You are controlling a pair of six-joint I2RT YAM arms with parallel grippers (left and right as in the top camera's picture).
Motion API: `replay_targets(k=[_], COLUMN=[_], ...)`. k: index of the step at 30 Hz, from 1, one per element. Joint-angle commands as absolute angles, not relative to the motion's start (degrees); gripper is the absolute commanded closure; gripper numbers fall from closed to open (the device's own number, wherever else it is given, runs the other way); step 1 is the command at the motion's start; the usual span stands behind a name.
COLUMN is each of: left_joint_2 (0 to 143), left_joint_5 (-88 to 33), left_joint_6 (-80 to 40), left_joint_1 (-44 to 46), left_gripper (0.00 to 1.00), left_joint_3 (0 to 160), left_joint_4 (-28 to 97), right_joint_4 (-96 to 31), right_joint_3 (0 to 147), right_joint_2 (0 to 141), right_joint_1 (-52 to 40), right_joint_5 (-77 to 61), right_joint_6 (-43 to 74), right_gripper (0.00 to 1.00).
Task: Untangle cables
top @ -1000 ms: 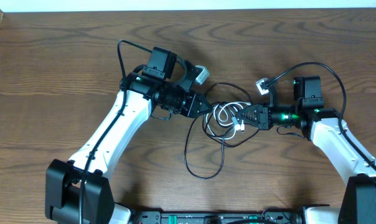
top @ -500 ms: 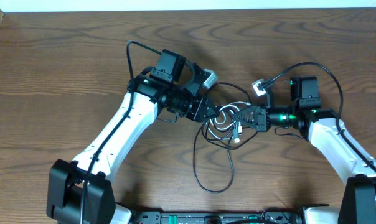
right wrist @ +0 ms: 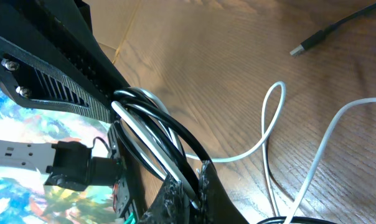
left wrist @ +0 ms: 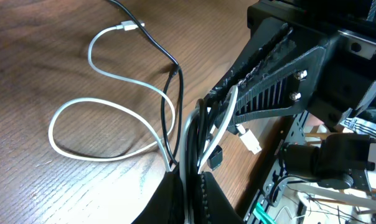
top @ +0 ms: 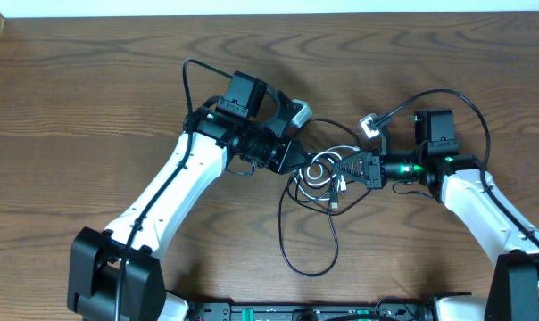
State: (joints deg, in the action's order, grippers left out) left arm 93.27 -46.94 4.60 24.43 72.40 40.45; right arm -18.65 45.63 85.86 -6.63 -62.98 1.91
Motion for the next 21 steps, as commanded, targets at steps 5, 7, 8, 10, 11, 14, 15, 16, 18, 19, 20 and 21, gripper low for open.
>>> replay_targets(k=[5, 7, 8, 10, 11, 14, 15, 16, 18, 19, 20, 21], left_joint_2=[94.0, 94.0, 94.0, 94.0, 94.0, 94.0, 94.0, 94.0, 94.0, 94.0, 94.0, 94.0], left_joint_5=[-37.8, -33.6, -32.6, -31.4, -30.8, -30.8, -30.8, -30.8, -30.8, -30.8, -30.8, -31.0], left_joint_6=[2.9, 1.6, 1.6, 1.5, 1.4, 1.4, 1.4, 1.4, 1.3, 1.0, 0.2, -0.4], left_joint_1=[24.4, 24.3, 24.3, 24.1, 23.9, 23.8, 23.8, 23.8, 23.8, 23.8, 23.8, 23.8], left_gripper=[0.93, 0.92, 0.93, 0.93, 0.92, 0.93, 0.92, 0.93, 0.92, 0.92, 0.92, 0.93], left_joint_3=[72.3, 72.3, 72.3, 72.3, 72.3, 72.3, 72.3, 72.3, 72.3, 72.3, 72.3, 72.3], left_joint_4=[40.5, 40.7, 41.0, 41.3, 41.4, 41.3, 41.3, 41.3, 41.3, 41.3, 41.3, 41.3], right_joint_4=[-20.3, -22.6, -23.9, -26.1, -27.8, -30.2, -30.9, -31.8, -32.2, -32.2, -32.1, -32.1], right_joint_3=[45.8, 45.8, 45.8, 45.8, 45.7, 45.7, 45.8, 45.8, 45.7, 45.8, 45.8, 45.8], right_joint_2=[85.8, 85.8, 85.8, 85.8, 85.8, 85.8, 85.8, 85.8, 85.8, 85.8, 85.8, 85.8], right_joint_1=[-6.4, -5.9, -5.7, -5.5, -5.6, -5.6, -5.5, -5.6, -5.6, -5.6, -5.6, -5.6], right_joint_5=[-57.2, -48.8, -43.8, -35.6, -28.9, -20.3, -18.1, -15.8, -14.5, -15.2, -16.0, -17.6], right_joint_6=[1.7, 2.9, 4.8, 7.7, 9.0, 9.9, 10.1, 10.9, 11.4, 11.3, 11.3, 11.3], right_gripper=[0.99, 0.99, 0.99, 0.99, 0.99, 0.99, 0.99, 0.98, 0.94, 0.94, 0.95, 0.99])
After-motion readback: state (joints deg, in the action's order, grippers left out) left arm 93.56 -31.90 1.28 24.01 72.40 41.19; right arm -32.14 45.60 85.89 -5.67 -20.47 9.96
